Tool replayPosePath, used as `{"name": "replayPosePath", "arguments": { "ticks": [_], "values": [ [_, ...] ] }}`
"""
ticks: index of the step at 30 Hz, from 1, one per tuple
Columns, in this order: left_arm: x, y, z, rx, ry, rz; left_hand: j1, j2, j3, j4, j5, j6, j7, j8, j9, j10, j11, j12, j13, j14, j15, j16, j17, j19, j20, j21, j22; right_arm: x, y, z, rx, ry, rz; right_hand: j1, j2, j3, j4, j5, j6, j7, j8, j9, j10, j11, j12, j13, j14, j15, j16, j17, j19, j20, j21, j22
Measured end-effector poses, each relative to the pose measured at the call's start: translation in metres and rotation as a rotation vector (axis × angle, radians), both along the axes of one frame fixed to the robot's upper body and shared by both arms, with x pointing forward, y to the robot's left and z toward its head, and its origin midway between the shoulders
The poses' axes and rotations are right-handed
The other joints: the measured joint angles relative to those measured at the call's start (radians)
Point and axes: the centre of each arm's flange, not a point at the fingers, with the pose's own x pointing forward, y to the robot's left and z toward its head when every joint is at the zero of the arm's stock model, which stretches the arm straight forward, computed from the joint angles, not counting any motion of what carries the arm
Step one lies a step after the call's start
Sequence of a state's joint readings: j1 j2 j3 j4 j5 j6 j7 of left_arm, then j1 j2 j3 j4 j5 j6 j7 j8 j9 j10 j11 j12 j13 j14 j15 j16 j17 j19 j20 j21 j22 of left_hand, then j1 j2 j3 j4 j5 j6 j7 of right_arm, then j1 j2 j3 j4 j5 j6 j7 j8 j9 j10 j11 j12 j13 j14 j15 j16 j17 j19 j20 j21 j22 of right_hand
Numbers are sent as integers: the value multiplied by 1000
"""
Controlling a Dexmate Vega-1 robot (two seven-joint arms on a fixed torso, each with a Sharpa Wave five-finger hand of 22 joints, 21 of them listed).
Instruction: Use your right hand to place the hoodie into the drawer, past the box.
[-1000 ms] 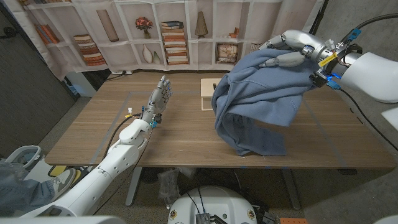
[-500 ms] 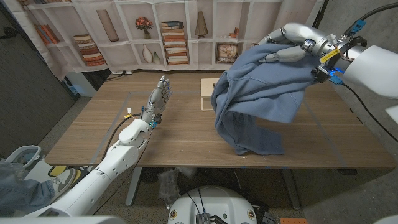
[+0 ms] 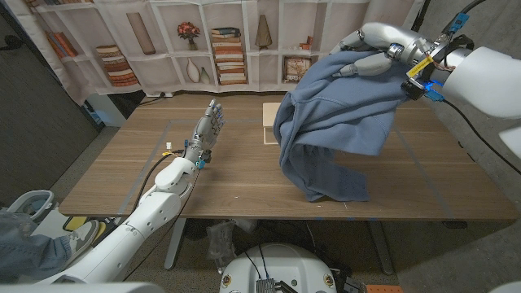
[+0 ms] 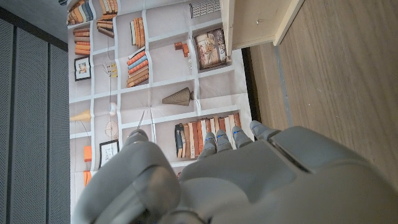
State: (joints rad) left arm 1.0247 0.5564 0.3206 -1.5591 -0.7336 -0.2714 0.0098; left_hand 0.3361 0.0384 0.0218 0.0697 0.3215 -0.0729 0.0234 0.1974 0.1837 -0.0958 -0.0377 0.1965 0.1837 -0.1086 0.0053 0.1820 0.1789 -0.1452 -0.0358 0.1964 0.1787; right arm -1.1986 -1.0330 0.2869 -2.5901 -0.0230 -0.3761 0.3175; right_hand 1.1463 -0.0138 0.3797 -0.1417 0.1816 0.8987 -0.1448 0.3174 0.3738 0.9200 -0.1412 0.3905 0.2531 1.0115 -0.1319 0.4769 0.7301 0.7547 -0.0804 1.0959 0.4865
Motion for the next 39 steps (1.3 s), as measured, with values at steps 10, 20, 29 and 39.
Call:
{"name": "replayPosePath", "arguments": {
  "ticks": [10,20,29,39],
  "values": [
    [-3,1,-2,-5,-2,4,0,0,0,0,0,0,0,0,0,0,0,0,0,0,0,0,0,0,0,0,0,2,8,13,-27,-9,-10,0,0,4,-4,-1,0,0,0,5,0,0,-7,3,0,0,-2,5,0,0,8,-4],
    [-6,1,-3,-4,-3,7,0,0,-3,-3,0,0,0,0,0,0,0,0,0,0,0,0,0,0,0,0,0,7,10,25,-25,-14,-22,0,0,4,-4,-1,7,0,-3,5,0,0,-7,5,2,2,-3,9,0,0,8,-5],
    [-9,0,-3,-2,-1,11,0,0,-4,-1,0,0,0,0,0,0,0,0,0,0,0,0,0,0,0,0,0,13,12,37,-22,-18,-28,0,0,4,-4,-4,9,2,-7,5,5,-5,-13,5,2,2,1,14,0,0,14,-9],
    [-11,0,-5,-4,1,16,0,0,-7,2,0,0,0,0,0,0,0,0,0,0,0,0,0,0,0,0,0,21,17,49,-22,-17,-24,-4,4,4,-4,0,9,2,-8,4,11,0,-15,5,2,2,1,19,0,0,21,-9]
  ]
}}
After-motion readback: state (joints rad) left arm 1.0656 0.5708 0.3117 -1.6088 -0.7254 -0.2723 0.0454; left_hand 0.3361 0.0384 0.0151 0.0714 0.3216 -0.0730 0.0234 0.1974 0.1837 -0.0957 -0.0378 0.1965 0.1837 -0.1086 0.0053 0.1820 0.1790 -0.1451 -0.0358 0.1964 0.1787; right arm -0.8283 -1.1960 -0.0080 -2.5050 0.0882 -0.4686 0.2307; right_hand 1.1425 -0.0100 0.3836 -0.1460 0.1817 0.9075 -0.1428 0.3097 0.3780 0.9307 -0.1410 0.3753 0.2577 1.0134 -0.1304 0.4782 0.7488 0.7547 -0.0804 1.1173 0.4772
